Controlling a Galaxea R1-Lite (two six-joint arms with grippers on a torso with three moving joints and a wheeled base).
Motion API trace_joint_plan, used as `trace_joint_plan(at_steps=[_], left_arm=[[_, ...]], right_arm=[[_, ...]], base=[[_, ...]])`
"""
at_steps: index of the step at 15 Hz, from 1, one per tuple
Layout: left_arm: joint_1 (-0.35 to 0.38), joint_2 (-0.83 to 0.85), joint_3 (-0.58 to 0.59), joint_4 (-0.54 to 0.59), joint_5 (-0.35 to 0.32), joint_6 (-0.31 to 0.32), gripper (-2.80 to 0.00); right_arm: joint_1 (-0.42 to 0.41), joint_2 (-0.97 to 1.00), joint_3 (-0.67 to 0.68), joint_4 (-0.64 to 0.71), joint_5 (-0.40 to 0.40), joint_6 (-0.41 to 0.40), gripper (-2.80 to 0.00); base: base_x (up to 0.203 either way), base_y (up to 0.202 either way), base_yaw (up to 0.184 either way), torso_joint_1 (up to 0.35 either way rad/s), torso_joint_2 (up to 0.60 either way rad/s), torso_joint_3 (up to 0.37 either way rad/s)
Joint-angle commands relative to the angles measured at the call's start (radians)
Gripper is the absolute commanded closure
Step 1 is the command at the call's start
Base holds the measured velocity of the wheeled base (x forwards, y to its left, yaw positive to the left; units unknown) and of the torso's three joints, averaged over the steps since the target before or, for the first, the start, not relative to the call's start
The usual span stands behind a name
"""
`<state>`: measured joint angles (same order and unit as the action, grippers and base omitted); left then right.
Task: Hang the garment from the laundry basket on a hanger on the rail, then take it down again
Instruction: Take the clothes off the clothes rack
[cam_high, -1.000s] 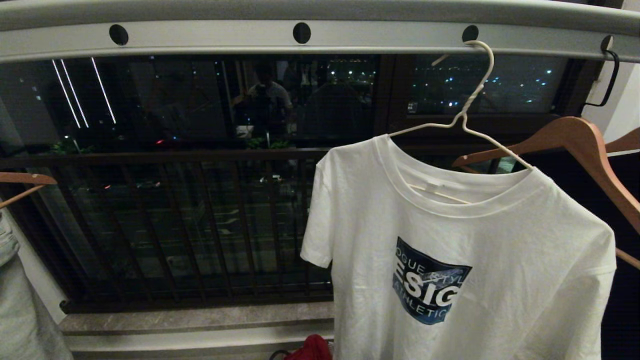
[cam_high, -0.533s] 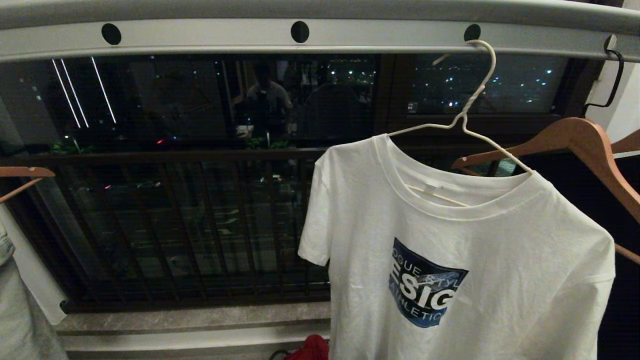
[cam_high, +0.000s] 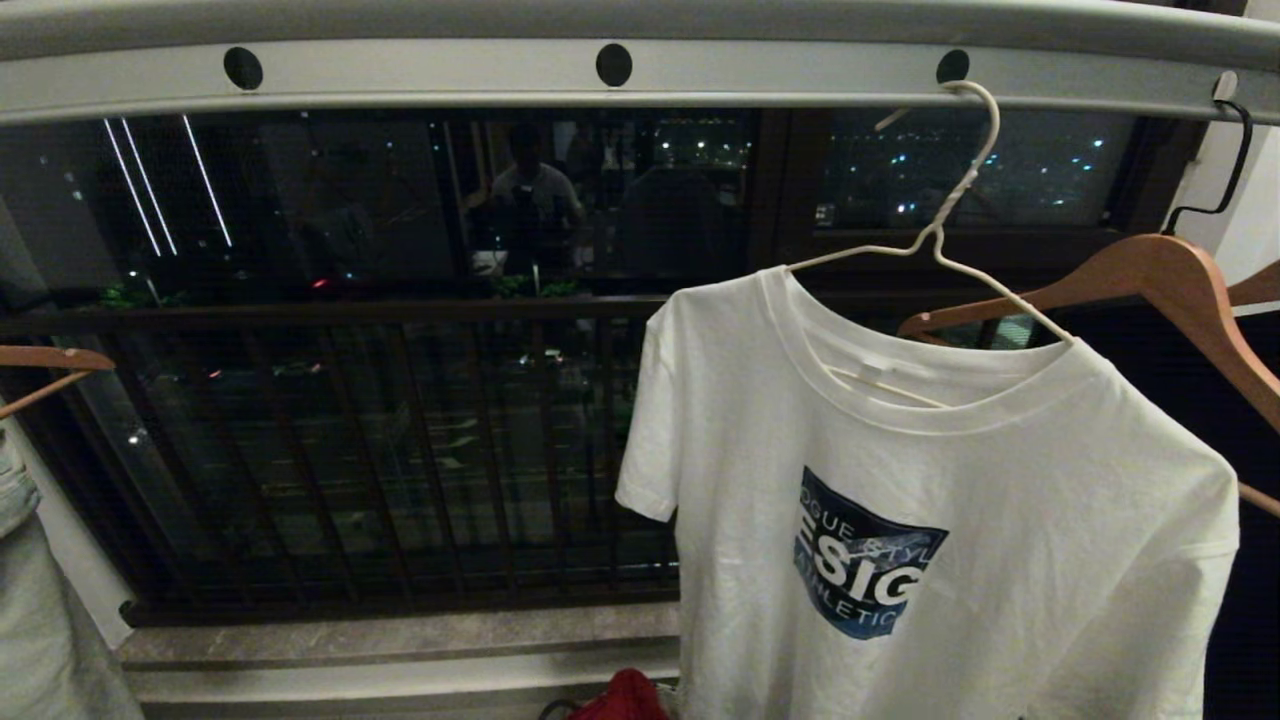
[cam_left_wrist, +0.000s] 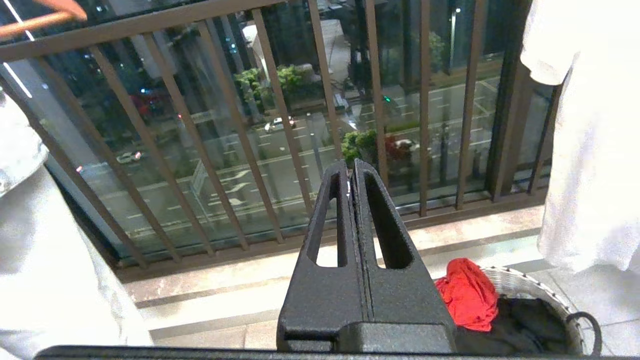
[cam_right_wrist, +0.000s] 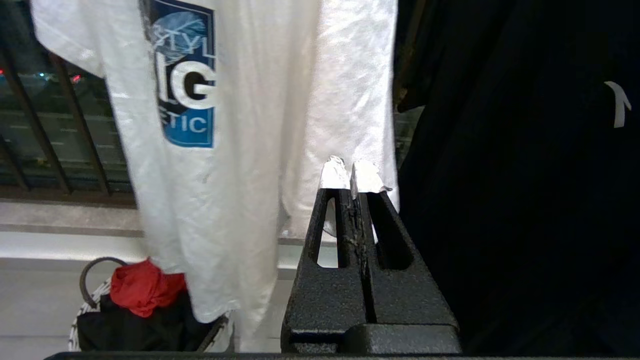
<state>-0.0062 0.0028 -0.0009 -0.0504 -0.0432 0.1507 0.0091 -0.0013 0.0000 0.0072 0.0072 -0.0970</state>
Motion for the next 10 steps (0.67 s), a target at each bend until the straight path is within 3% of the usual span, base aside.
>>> trace_joint_plan(at_steps=[1, 6, 10], left_arm=[[0.0, -0.001, 0.016, 0.0, -0.001, -0.007, 0.0], [0.0, -0.001, 0.016, 0.001, 0.0, -0.064, 0.0], [0.0, -0.001, 0.016, 0.001, 0.002, -0.068, 0.0]], right_arm=[[0.0, 0.001, 0.002, 0.0, 0.0, 0.007, 0.0], [0.0, 0.001, 0.002, 0.0, -0.001, 0.022, 0.0], [0.0, 0.001, 0.002, 0.0, -0.001, 0.022, 0.0]], base=[[0.0, 0.0, 0.0, 0.0, 0.0, 0.0], [0.0, 0.0, 0.0, 0.0, 0.0, 0.0], [0.0, 0.0, 0.0, 0.0, 0.0, 0.0]])
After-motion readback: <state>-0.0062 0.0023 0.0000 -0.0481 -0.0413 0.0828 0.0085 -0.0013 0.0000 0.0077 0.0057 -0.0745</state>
